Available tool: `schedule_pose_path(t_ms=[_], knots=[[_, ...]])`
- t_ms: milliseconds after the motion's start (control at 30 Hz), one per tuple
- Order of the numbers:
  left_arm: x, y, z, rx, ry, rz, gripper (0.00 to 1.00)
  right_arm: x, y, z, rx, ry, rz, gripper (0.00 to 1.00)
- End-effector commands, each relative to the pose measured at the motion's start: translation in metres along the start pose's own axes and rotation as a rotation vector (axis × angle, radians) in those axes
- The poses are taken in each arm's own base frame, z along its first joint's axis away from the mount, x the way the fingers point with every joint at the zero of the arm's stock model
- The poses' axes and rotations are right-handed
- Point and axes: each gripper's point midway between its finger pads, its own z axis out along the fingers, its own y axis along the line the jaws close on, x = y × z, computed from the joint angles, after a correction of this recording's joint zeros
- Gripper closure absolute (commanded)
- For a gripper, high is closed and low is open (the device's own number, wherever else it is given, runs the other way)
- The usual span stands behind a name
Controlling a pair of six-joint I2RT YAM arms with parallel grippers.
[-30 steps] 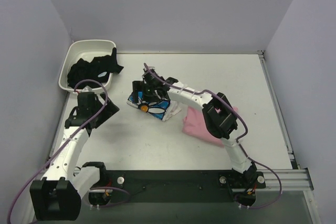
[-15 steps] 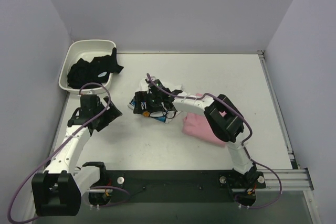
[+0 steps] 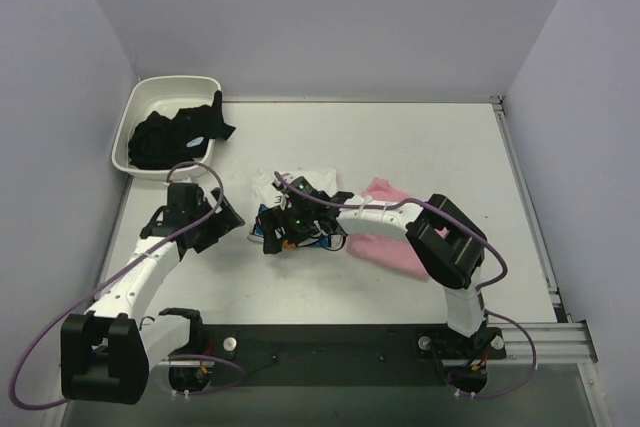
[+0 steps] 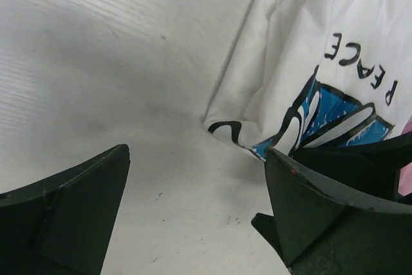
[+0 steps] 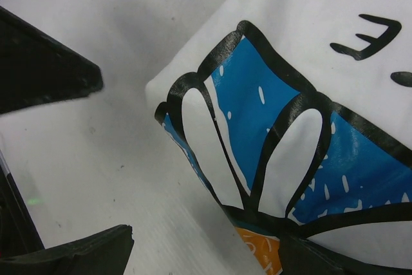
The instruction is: Fold and stack the t-shirts
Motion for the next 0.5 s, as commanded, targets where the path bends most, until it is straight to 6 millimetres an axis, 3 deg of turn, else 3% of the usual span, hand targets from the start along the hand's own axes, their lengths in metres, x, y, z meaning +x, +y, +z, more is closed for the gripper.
schedule_pose_path(t_ms=[0,67,133,167,467], knots=[[0.036,-0.019,0.018,0.058,0.065,0.039,0.04,0.062,-0.005,-0.018,0.05,0.211,0.009,0.0],[0.064,-0.022,0.025,0.072,0.113,0.047,0.04,0.057,-0.001,-0.02,0.045,0.199,0.003,0.0],[0.075,-0.028,0.029,0.12,0.135,0.033,0.04,0.055,0.001,-0.022,0.042,0.196,0.001,0.0],[0.084,-0.022,0.032,0.116,0.157,0.017,0.04,0.055,0.0,-0.022,0.048,0.197,0.001,0.0],[0.087,-0.008,0.035,0.083,0.123,-0.011,0.04,0.06,0.0,-0.022,0.048,0.206,-0.001,0.0]])
